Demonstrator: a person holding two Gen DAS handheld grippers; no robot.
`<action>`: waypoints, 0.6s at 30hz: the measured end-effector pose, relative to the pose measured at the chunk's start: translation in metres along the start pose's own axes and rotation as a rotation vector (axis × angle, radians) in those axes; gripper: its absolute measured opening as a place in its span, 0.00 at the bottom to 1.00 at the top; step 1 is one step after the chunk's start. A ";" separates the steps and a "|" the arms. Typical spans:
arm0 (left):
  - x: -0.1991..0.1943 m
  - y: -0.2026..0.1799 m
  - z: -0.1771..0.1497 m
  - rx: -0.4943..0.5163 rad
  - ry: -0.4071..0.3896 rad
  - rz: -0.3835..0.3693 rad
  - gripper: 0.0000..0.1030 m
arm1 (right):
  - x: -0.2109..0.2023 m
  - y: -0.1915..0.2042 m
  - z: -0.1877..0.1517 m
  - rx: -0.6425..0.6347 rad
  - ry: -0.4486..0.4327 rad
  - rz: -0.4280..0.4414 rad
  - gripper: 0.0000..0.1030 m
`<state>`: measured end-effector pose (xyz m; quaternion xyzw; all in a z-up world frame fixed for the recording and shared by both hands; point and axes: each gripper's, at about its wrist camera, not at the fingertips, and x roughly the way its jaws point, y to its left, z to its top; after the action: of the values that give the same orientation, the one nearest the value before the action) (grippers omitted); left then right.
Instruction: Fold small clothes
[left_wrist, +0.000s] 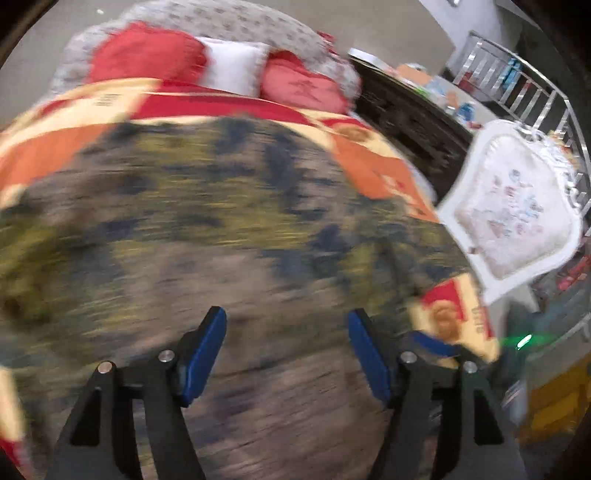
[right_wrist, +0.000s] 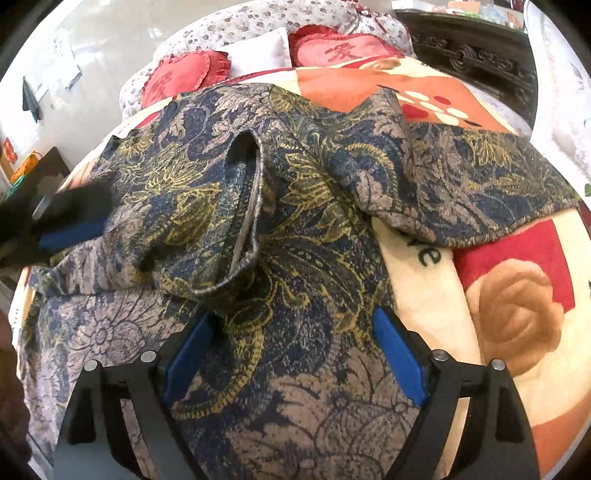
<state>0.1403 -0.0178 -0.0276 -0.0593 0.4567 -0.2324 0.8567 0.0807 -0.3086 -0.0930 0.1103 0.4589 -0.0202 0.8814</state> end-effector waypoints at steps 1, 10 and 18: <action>-0.011 0.017 -0.002 -0.007 -0.022 0.047 0.70 | -0.005 -0.002 -0.001 0.010 0.004 -0.003 0.87; -0.033 0.121 -0.019 -0.266 -0.071 0.173 0.34 | -0.028 0.045 0.041 -0.136 -0.082 0.288 0.65; -0.027 0.128 -0.036 -0.236 -0.050 0.152 0.36 | -0.012 -0.045 0.045 0.083 -0.033 -0.091 0.23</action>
<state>0.1429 0.1117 -0.0681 -0.1305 0.4626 -0.1101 0.8700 0.1042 -0.3626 -0.0661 0.1254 0.4475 -0.0812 0.8817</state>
